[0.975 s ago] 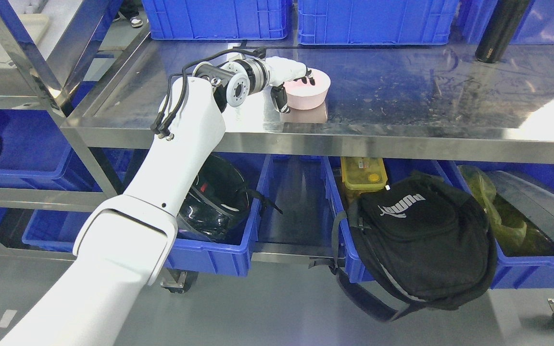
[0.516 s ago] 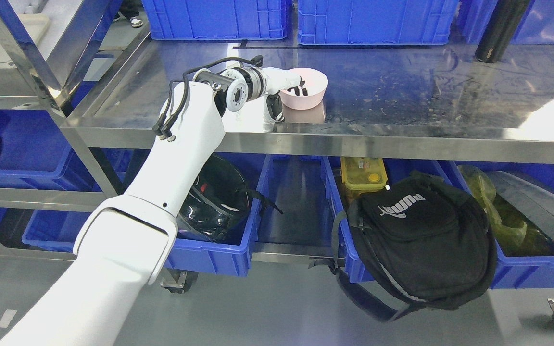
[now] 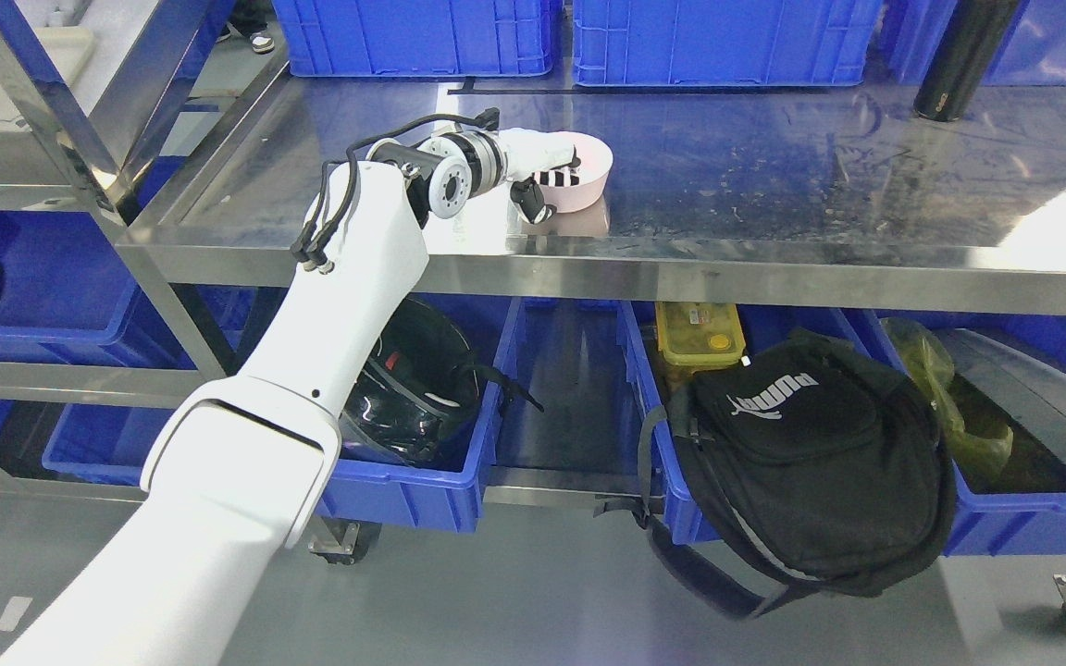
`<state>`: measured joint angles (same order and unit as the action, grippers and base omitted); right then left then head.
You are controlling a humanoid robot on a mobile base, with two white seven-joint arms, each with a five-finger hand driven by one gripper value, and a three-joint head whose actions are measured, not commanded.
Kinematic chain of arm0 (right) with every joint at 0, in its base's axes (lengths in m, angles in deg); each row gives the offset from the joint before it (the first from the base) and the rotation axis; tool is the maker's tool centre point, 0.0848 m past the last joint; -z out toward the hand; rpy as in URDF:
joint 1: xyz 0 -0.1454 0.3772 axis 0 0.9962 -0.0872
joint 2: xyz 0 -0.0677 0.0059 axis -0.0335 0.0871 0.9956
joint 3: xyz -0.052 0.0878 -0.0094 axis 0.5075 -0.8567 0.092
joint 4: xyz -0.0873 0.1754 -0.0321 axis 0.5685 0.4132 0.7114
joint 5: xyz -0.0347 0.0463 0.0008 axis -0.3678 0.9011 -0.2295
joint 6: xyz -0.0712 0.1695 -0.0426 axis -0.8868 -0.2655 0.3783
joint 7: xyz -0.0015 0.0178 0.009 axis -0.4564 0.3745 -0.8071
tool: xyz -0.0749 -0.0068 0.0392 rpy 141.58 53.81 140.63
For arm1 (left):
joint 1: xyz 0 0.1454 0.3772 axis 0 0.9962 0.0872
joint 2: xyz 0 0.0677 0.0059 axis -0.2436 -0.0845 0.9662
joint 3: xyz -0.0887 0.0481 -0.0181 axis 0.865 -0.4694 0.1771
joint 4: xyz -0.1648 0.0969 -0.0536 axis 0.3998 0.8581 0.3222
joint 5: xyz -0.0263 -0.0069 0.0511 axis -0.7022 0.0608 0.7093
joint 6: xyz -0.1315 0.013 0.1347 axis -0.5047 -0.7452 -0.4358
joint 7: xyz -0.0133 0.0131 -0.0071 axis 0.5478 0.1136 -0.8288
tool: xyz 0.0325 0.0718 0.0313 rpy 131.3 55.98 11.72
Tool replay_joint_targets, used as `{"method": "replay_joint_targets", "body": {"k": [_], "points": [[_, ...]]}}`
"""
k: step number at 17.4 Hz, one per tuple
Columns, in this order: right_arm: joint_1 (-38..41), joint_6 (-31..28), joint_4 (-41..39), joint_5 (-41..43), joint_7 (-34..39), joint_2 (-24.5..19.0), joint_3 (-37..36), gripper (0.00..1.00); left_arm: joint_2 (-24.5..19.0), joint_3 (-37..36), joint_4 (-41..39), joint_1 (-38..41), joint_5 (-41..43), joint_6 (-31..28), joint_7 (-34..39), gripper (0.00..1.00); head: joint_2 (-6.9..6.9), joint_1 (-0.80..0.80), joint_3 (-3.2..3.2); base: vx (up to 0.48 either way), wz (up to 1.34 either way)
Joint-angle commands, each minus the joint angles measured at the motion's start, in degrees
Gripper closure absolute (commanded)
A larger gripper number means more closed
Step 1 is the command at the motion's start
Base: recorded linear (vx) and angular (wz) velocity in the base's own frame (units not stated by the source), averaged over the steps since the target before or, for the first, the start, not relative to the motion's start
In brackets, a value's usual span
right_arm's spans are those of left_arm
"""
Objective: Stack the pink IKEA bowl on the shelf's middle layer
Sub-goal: 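Close the left hand fingers around the pink bowl's rim, then lift the pink bowl off the shelf with the left hand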
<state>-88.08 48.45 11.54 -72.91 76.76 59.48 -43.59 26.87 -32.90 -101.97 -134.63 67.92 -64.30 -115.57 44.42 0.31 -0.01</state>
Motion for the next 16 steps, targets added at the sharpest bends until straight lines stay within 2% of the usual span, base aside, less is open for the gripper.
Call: {"method": "replay_joint_targets", "body": {"k": [1,3,6,13,16], "points": [[1.32,-0.03,-1.00,0.00,0.01,1.00,0.00,0.00,-0.98,10.51,-5.05,1.25,-2.86,7.25,0.28,0.98,0.00,0.00,0.00,0.000,0.00],[1.32,-0.03,-1.00,0.00,0.01,1.00,0.00,0.00,-0.98,13.34,-7.16,2.56,-3.14,8.86,-0.07,1.00,0.00,0.00,0.00,0.000,0.00],[1.32,-0.03,-1.00,0.00,0.01,1.00,0.00,0.00,-0.98,13.70,-10.93,4.41,-3.23,9.13,-0.25,1.00,0.00,0.00,0.00,0.000,0.00],[1.32,-0.03,-1.00,0.00,0.01,1.00,0.00,0.00,-0.98,14.67,-33.16,10.12,-5.07,14.04,-6.58,0.99,0.00,0.00,0.00,0.001,0.00],[1.32,-0.03,-1.00,0.00,0.01,1.00,0.00,0.00,-0.98,15.10,-38.36,11.44,-5.16,14.31,-7.46,0.99,0.00,0.00,0.00,0.004,0.03]]}}
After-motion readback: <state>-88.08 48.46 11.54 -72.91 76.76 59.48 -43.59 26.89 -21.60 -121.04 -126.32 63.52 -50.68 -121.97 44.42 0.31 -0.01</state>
